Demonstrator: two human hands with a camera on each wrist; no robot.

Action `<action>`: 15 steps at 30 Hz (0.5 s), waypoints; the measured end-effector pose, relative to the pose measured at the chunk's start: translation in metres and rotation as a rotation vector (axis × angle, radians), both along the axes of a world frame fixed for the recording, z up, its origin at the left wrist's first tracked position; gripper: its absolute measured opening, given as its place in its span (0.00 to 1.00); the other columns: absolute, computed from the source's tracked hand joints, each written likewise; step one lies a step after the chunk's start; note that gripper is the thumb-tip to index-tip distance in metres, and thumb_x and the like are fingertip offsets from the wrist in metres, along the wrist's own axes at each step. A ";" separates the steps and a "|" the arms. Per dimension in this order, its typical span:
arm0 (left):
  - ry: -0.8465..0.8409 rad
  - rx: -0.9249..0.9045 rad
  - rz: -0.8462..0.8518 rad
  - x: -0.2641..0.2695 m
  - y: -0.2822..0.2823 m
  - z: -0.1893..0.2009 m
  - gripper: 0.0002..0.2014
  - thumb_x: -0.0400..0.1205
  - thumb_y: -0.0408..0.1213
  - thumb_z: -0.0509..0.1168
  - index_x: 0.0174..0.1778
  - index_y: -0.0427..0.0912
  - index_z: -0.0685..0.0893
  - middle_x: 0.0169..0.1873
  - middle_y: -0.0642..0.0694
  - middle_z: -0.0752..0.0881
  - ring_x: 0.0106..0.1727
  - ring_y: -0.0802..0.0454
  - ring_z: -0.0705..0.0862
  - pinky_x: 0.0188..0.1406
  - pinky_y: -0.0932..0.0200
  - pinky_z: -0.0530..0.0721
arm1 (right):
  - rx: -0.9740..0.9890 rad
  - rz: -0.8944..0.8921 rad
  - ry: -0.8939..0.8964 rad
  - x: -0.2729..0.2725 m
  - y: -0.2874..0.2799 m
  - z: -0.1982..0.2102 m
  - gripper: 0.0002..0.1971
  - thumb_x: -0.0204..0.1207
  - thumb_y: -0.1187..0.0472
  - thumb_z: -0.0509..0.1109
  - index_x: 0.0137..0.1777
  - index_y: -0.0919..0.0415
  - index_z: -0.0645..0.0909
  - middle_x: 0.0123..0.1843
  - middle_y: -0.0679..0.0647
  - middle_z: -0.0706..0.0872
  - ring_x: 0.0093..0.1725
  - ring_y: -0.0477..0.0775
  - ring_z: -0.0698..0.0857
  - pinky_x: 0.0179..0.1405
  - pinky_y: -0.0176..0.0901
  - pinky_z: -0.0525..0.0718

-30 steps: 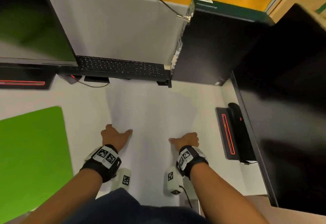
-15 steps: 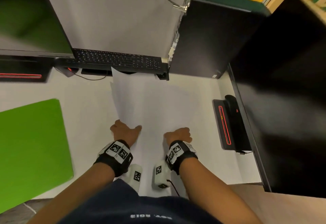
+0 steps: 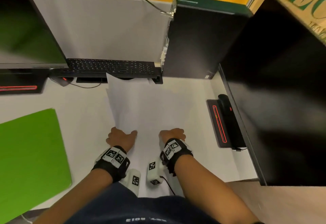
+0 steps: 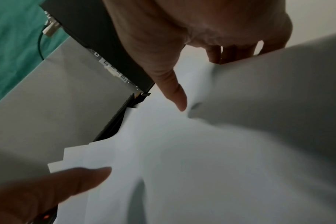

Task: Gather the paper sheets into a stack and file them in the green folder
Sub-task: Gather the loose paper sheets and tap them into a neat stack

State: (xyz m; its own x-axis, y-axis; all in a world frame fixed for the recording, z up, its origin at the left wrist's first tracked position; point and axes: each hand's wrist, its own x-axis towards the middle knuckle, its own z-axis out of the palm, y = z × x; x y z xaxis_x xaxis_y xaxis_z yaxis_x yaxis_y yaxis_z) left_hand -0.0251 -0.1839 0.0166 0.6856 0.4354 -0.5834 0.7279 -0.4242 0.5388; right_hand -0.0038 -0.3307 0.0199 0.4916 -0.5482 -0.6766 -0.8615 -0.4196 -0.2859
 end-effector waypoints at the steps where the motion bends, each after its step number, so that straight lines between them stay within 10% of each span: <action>1: 0.000 -0.019 0.007 0.001 0.001 0.000 0.47 0.76 0.52 0.68 0.81 0.28 0.52 0.80 0.31 0.64 0.80 0.35 0.64 0.81 0.48 0.58 | 0.005 -0.006 0.002 0.001 -0.001 -0.002 0.32 0.71 0.53 0.70 0.73 0.65 0.68 0.74 0.59 0.74 0.70 0.59 0.76 0.73 0.48 0.74; 3: -0.009 -0.083 0.043 0.002 0.003 -0.003 0.47 0.75 0.52 0.69 0.81 0.30 0.54 0.79 0.32 0.67 0.78 0.33 0.67 0.80 0.46 0.63 | 0.037 -0.033 -0.010 0.000 -0.003 -0.002 0.25 0.67 0.54 0.71 0.63 0.62 0.76 0.68 0.58 0.79 0.63 0.58 0.80 0.70 0.49 0.78; 12: -0.135 -0.253 0.248 -0.001 0.025 -0.014 0.35 0.74 0.43 0.73 0.74 0.31 0.71 0.70 0.36 0.79 0.68 0.35 0.79 0.69 0.48 0.78 | 0.455 -0.156 -0.353 -0.014 -0.027 0.010 0.33 0.72 0.73 0.73 0.76 0.66 0.66 0.69 0.55 0.77 0.69 0.61 0.78 0.62 0.42 0.77; 15: -0.156 -0.321 0.266 -0.004 0.032 -0.016 0.36 0.72 0.41 0.75 0.74 0.31 0.72 0.69 0.39 0.80 0.68 0.36 0.80 0.68 0.46 0.78 | 0.669 -0.095 -0.394 -0.025 -0.038 0.016 0.17 0.68 0.77 0.75 0.55 0.63 0.83 0.49 0.54 0.87 0.57 0.62 0.86 0.41 0.36 0.83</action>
